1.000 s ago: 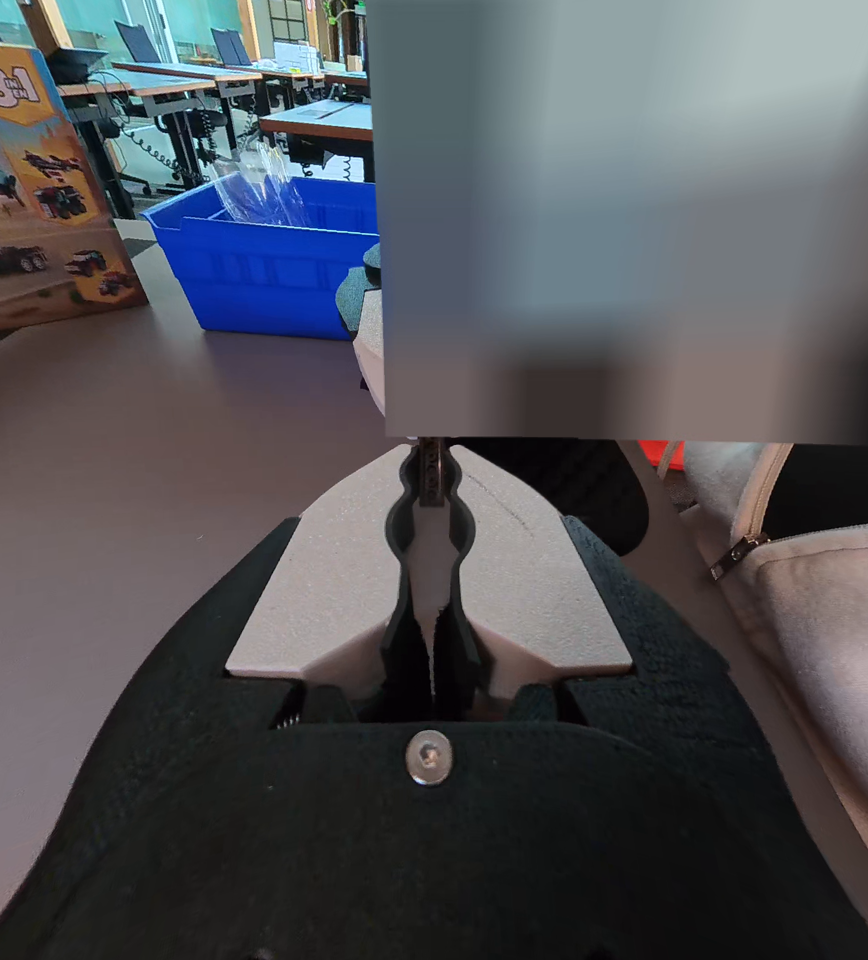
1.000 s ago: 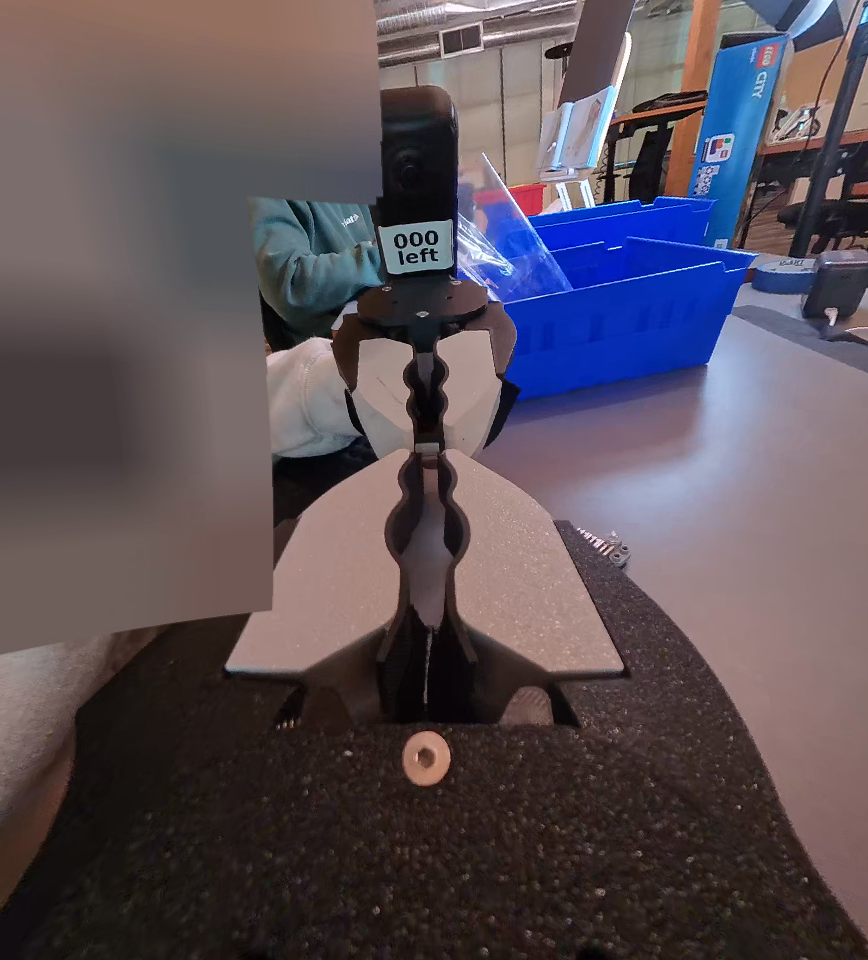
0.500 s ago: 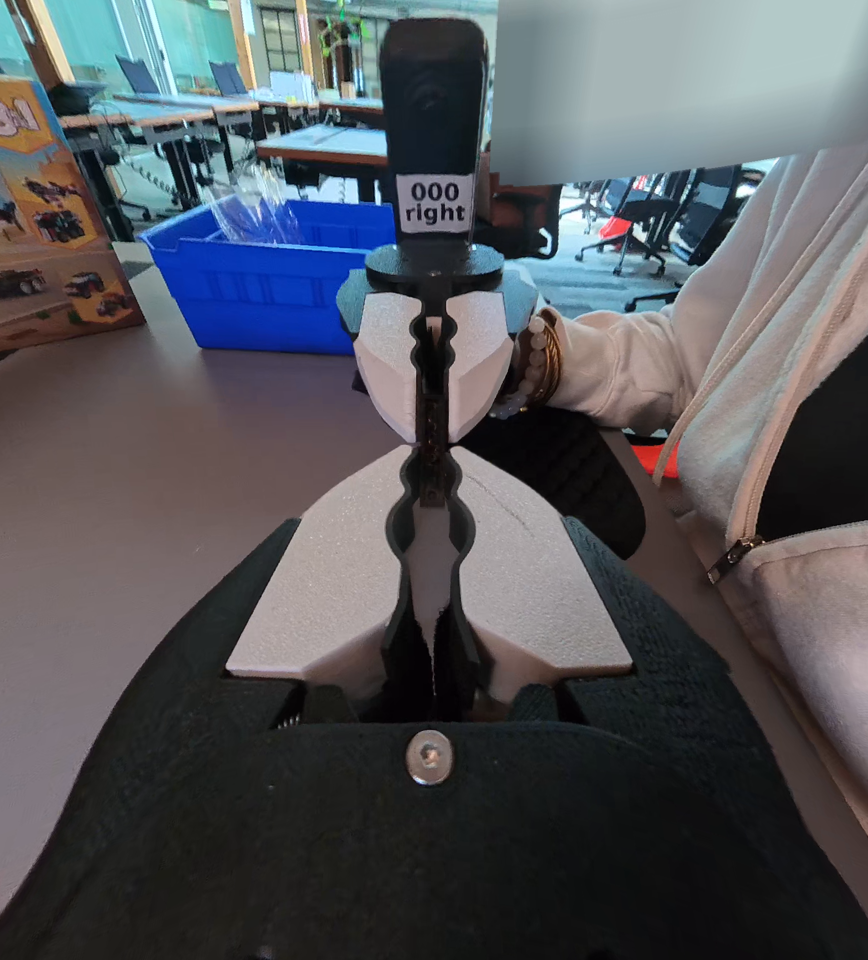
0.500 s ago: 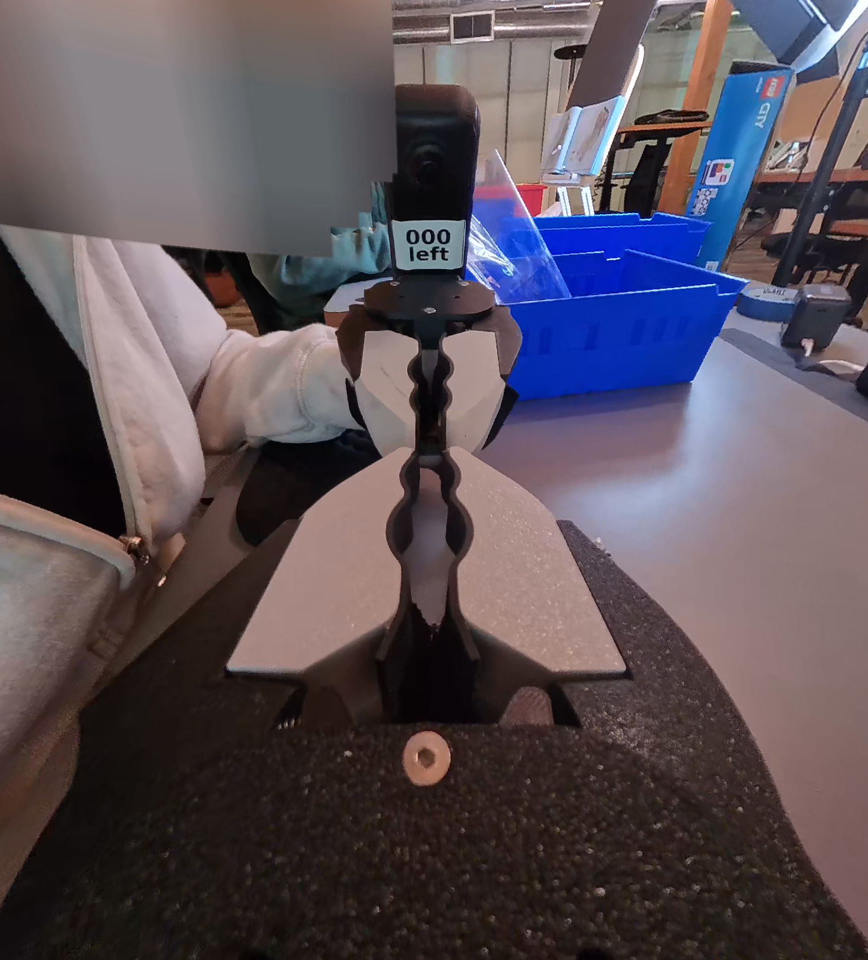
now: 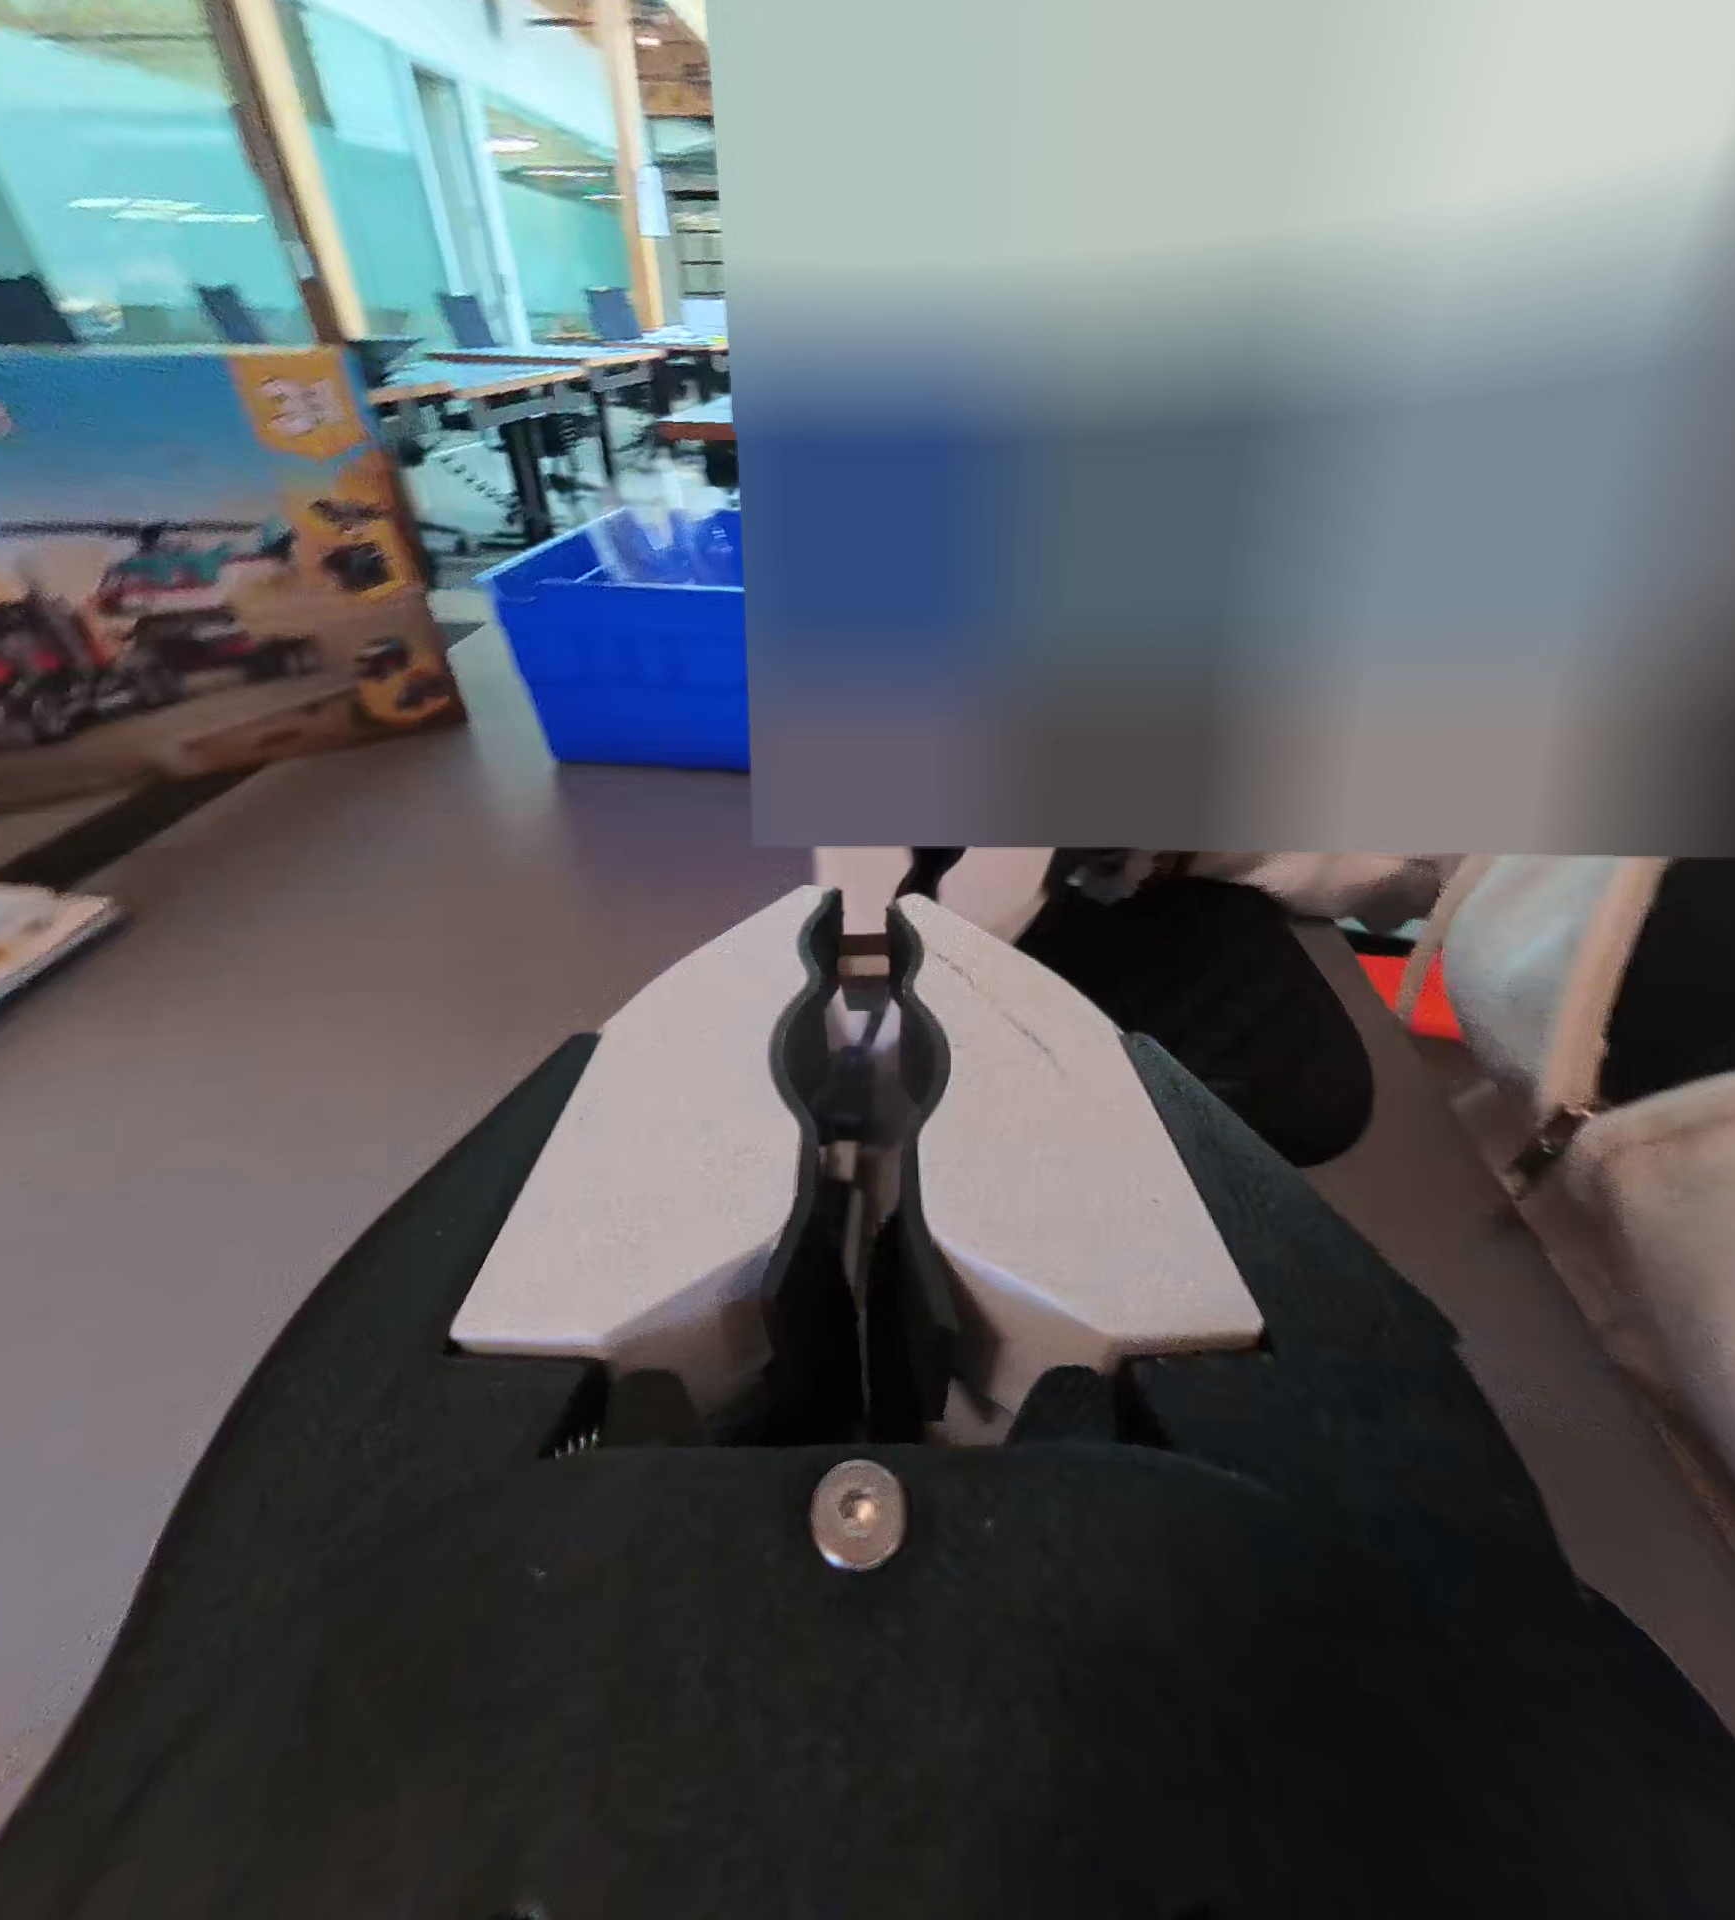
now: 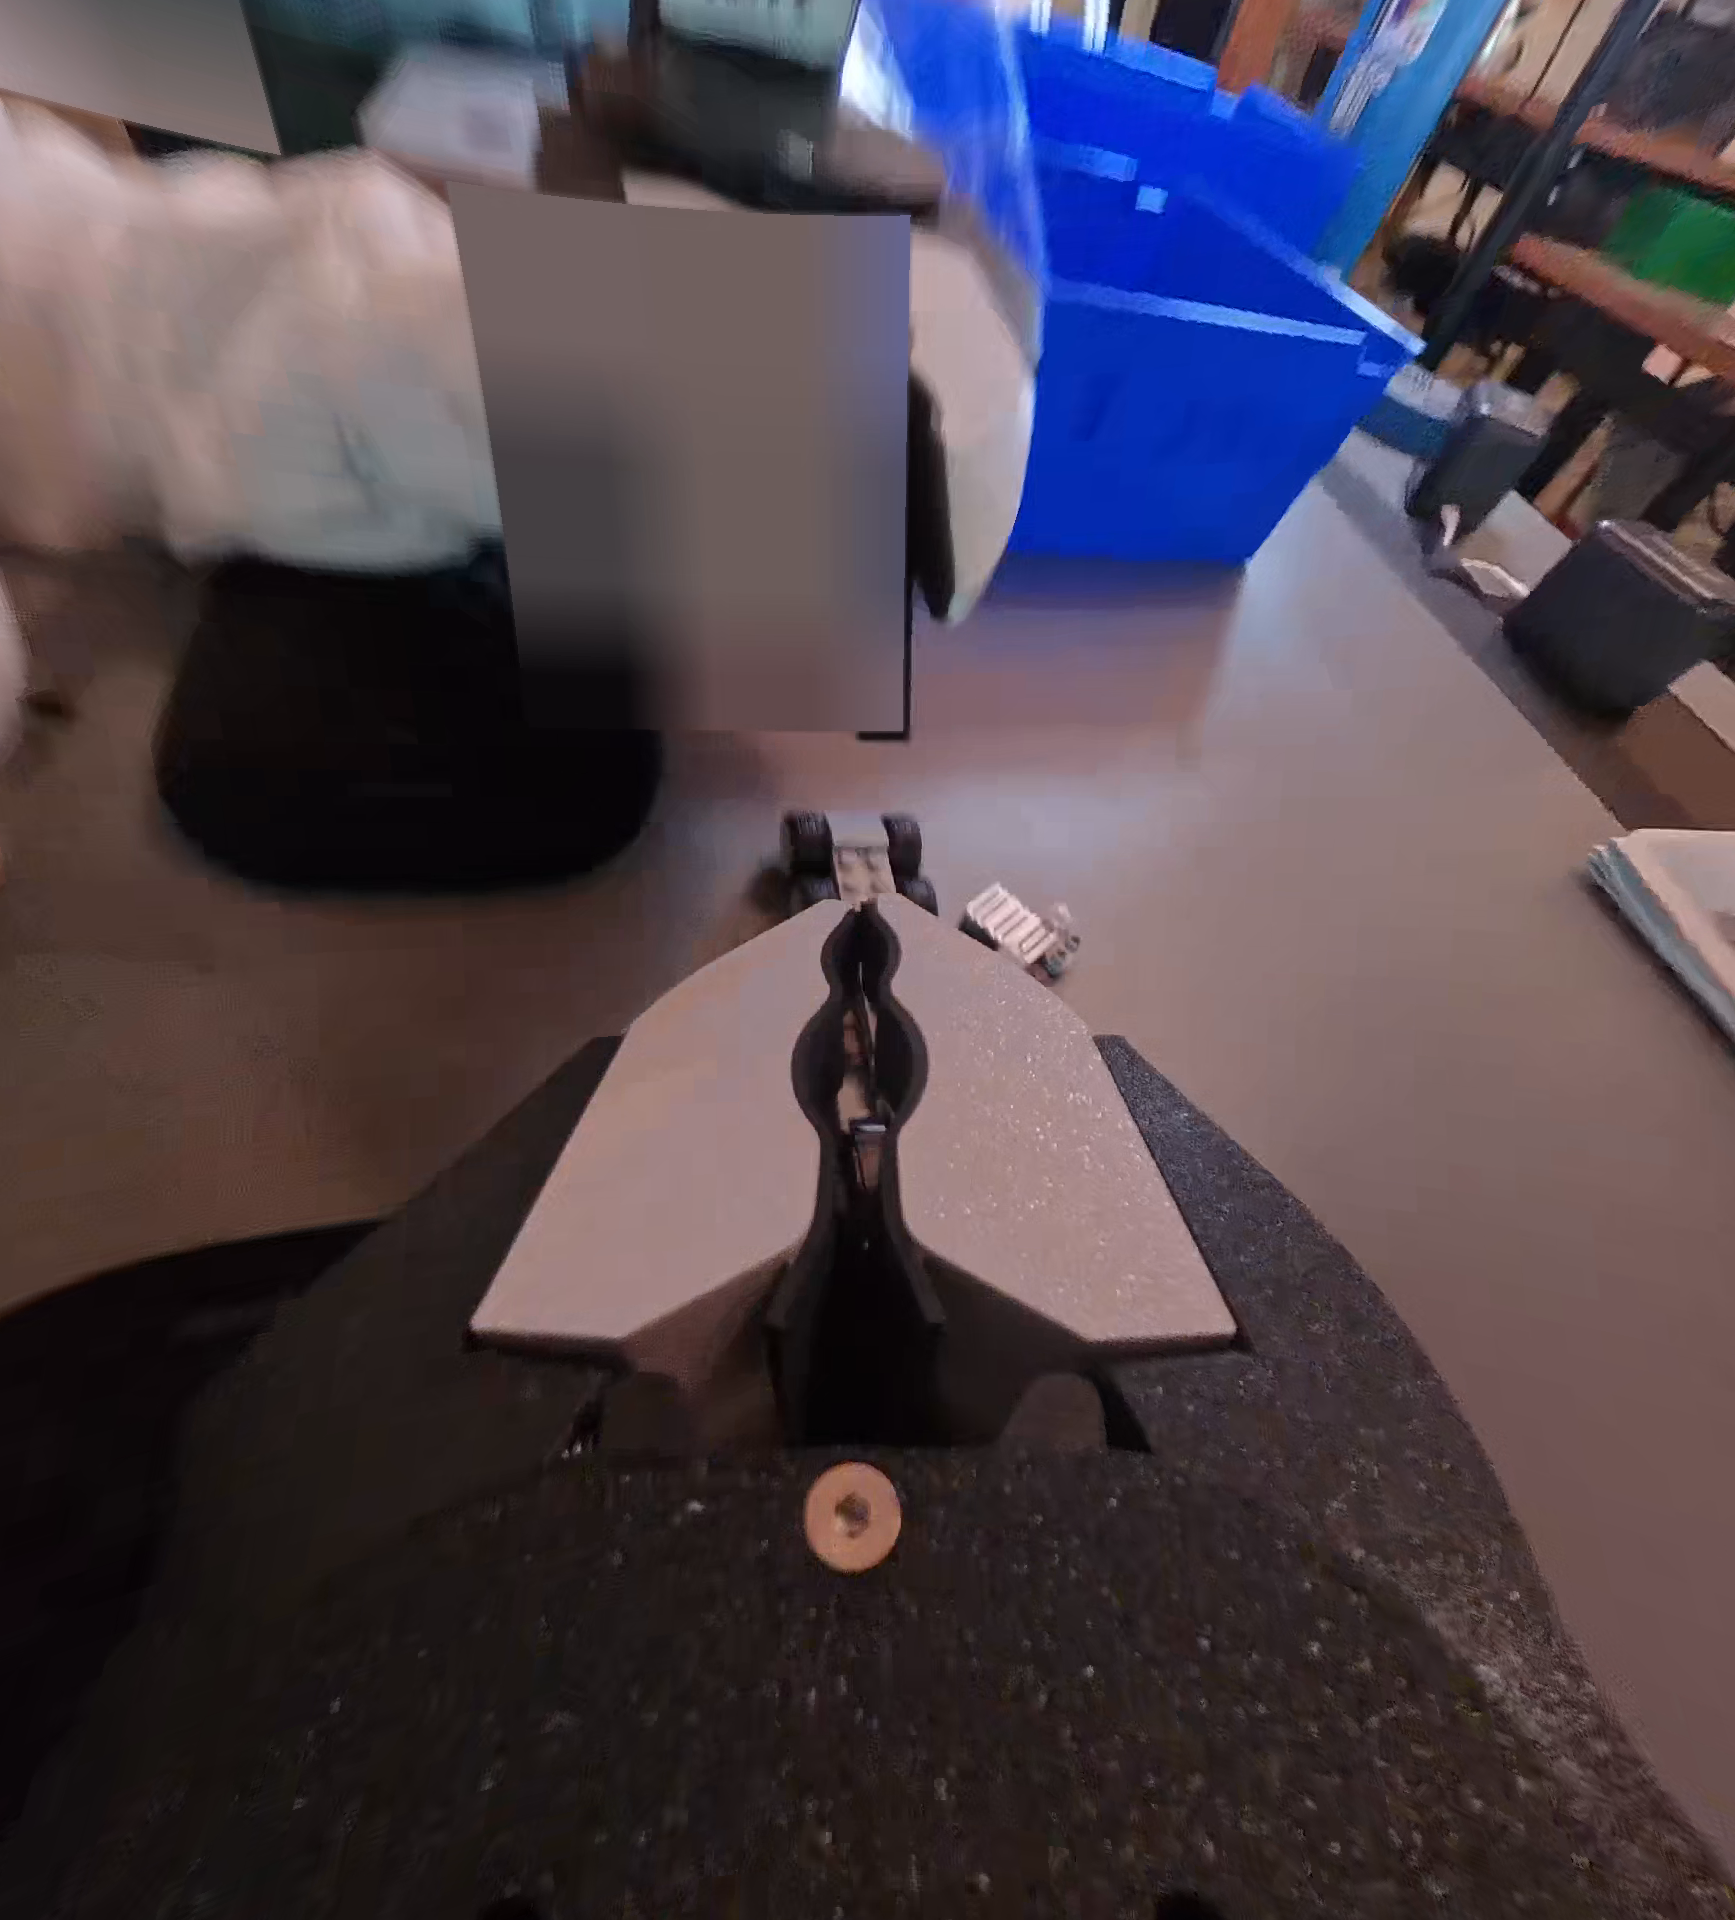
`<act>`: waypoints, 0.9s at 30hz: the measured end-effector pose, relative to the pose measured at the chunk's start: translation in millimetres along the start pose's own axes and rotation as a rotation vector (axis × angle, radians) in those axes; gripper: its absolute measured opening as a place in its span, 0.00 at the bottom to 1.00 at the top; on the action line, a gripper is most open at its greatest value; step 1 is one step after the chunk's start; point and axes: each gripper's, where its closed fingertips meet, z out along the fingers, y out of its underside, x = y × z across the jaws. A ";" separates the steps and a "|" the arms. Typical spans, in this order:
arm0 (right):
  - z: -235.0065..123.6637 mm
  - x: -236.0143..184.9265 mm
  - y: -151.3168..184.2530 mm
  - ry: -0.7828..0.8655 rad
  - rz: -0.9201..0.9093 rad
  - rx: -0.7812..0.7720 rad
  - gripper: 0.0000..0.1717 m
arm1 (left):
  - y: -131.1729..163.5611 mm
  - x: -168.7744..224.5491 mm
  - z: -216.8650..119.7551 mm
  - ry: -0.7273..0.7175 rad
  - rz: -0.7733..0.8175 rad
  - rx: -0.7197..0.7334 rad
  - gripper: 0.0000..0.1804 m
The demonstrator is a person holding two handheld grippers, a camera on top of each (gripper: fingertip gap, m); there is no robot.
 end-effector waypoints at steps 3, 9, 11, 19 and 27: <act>-14.3 0.5 -29.5 -0.084 0.161 0.252 0.05 | 5.4 -10.0 -1.7 -0.033 -0.053 -0.020 0.04; -1.0 -9.3 -22.0 -0.082 0.084 0.165 0.11 | 20.6 6.7 11.8 0.008 0.028 -0.145 0.05; -0.7 -8.4 -22.3 -0.054 0.047 0.170 0.04 | 21.5 9.3 14.2 0.016 0.029 -0.151 0.05; -5.9 -3.7 -32.3 -0.061 0.115 0.259 0.19 | 10.9 12.3 14.9 0.031 -0.005 -0.085 0.04; -6.0 -12.1 -42.4 -0.150 0.185 0.346 0.04 | -6.0 18.3 17.7 0.062 -0.055 0.050 0.08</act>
